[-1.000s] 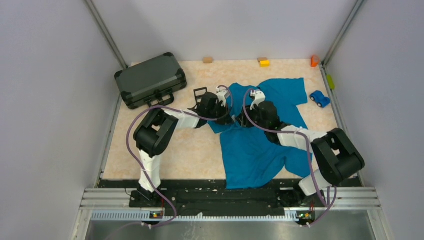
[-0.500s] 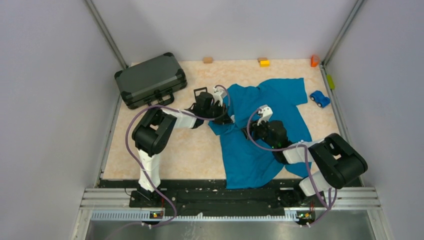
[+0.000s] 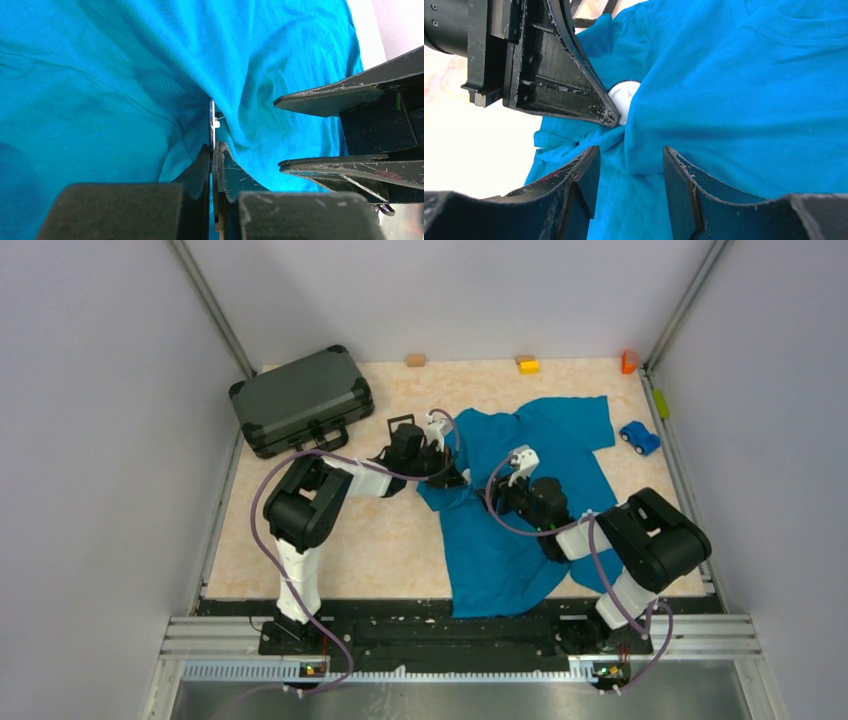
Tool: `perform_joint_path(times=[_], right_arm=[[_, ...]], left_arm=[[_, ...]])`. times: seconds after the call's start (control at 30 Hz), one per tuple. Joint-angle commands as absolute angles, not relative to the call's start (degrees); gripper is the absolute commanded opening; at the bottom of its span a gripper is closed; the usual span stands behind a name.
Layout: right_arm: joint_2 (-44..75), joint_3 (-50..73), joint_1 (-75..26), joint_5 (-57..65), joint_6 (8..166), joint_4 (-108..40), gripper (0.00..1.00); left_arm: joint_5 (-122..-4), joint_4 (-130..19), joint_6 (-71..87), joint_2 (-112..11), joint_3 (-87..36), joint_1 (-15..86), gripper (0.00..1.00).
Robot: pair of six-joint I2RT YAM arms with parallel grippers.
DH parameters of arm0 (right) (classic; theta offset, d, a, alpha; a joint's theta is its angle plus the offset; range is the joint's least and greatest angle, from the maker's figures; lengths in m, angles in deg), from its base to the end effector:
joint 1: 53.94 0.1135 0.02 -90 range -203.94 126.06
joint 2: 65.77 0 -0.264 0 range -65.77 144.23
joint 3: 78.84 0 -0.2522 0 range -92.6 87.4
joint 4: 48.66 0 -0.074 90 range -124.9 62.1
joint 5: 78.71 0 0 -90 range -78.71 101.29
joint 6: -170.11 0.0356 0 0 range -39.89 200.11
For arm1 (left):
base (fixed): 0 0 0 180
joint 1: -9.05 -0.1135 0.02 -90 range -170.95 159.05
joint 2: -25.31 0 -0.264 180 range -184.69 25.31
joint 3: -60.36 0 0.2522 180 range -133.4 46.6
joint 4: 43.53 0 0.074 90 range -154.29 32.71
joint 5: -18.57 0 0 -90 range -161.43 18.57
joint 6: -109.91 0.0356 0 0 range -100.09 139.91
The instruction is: Pin the brooch onto the clothing
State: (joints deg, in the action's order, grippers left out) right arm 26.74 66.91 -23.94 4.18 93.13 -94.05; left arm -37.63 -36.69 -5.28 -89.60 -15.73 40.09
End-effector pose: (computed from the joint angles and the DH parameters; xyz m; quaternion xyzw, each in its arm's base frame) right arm 0.2323 0.1392 0.1384 -0.1534 0.7661 0.2732 0.5611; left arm 0.3458 -0.2312 0.1400 0.1835 0.8285 -0.4429 0.2895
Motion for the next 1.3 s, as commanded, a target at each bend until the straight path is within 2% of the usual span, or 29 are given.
perform_joint_path(times=[0.0, 0.2, 0.43, 0.6, 0.77, 0.97, 1.27], right_arm=[[28.67, 63.72, -23.50, 2.42, 93.04, -98.43, 0.50], [31.25, 60.53, -23.52, 2.54, 92.38, -95.84, 0.49], [34.38, 58.78, -23.49, 2.76, 92.13, -94.28, 0.40], [36.38, 57.68, -23.53, 2.05, 92.14, -93.52, 0.24], [37.53, 56.98, -23.53, 1.75, 92.49, -93.13, 0.16], [37.83, 56.00, -23.48, 2.13, 92.85, -90.90, 0.01], [38.10, 54.62, -23.50, 2.11, 93.95, -87.33, 0.00]], left_arm=[[-35.52, -33.33, -5.13, -86.67, -15.24, 39.80, 0.00], [-35.47, -32.91, -5.05, -86.20, -14.89, 39.80, 0.00], [-35.34, -31.97, -5.02, -86.18, -14.32, 39.81, 0.00], [-34.79, -31.46, -5.16, -86.17, -14.22, 39.79, 0.00], [-34.41, -31.13, -4.64, -86.33, -14.05, 39.77, 0.00], [-33.64, -29.90, -4.43, -86.61, -13.57, 39.79, 0.00], [-32.83, -26.24, -5.24, -85.68, -11.83, 39.76, 0.00]])
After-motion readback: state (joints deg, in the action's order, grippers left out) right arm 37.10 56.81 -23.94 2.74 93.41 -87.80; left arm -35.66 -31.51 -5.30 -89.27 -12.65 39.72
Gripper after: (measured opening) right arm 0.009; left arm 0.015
